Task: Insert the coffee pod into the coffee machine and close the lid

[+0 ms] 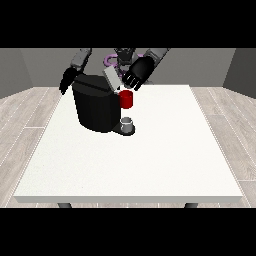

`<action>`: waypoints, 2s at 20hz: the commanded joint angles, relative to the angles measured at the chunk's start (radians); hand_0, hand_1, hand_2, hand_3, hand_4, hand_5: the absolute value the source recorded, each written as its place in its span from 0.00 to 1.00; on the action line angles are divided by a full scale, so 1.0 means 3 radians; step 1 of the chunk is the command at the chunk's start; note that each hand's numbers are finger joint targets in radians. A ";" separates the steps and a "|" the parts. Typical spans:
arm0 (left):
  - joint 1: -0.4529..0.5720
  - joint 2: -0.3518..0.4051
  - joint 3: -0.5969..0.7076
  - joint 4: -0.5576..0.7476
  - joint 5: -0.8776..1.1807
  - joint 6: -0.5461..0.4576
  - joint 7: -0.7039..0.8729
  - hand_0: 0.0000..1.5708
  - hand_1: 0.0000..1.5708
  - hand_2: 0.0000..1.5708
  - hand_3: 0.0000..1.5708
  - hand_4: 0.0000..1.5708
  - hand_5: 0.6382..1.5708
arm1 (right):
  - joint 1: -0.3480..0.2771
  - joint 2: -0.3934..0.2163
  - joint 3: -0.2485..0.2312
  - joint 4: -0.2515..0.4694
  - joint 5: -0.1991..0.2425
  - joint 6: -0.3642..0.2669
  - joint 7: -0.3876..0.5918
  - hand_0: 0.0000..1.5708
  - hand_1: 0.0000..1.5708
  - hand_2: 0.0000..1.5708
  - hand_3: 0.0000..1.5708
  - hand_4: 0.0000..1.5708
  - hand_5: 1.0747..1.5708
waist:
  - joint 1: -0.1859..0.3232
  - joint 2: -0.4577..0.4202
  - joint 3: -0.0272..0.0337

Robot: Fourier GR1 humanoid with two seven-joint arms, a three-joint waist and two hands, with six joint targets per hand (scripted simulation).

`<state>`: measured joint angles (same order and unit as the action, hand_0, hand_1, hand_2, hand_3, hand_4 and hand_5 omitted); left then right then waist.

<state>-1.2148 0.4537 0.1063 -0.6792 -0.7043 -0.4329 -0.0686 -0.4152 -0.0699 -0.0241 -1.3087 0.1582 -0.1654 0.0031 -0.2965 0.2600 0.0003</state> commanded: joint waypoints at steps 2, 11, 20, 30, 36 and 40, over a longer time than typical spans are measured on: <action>-0.0016 -0.0008 0.0031 0.0126 -0.0051 0.0130 0.0015 0.76 0.76 0.80 0.78 0.30 1.00 | -0.0061 -0.0003 0.0045 -0.0128 0.0020 0.0021 0.0172 0.00 0.00 0.00 0.00 0.09 1.00 | -0.0127 0.0091 -0.0001; -0.0080 -0.0199 -0.0006 0.0107 -0.0043 0.0076 0.0043 0.76 0.76 0.79 0.76 0.28 1.00 | -0.0158 -0.0011 -0.0105 0.0099 -0.0003 -0.0082 0.0010 0.00 0.00 0.00 0.00 0.14 1.00 | 0.0029 0.0111 0.0000; -0.0217 0.0002 0.0036 0.0129 -0.0099 0.0118 -0.0111 0.78 0.78 0.81 0.77 0.25 1.00 | -0.0200 -0.0036 -0.0095 0.0107 -0.0002 -0.0040 -0.0005 0.00 0.00 0.00 0.00 0.11 1.00 | 0.0000 0.0222 0.0000; -0.0291 -0.0069 0.0014 0.0116 -0.0176 0.0201 0.0015 0.79 0.79 0.80 0.76 0.18 1.00 | -0.0098 -0.0047 -0.0122 0.0231 -0.0027 -0.0003 -0.0058 0.00 0.00 0.00 0.00 0.00 1.00 | -0.0026 0.0110 0.0001; -0.0190 0.0037 -0.0232 0.0072 -0.0477 0.0377 -0.0210 0.77 0.77 0.78 0.70 0.00 1.00 | -0.0266 -0.0125 -0.0227 0.0211 -0.0070 -0.0016 -0.0002 0.00 0.00 0.00 0.00 0.00 1.00 | 0.0015 0.0266 0.0001; -0.0187 -0.0007 -0.0201 0.0122 -0.0472 0.0388 -0.0236 0.75 0.75 0.74 0.65 0.00 1.00 | -0.0255 -0.0072 -0.0184 0.0214 0.0026 -0.0140 -0.0063 0.00 0.00 0.00 0.00 0.00 1.00 | 0.0039 0.0260 0.0000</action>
<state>-1.2685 0.4632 0.0531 -0.6447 -0.8301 -0.3339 -0.1378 -0.4749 -0.0912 -0.0730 -1.2575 0.1586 -0.1918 -0.0011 -0.2950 0.3224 0.0005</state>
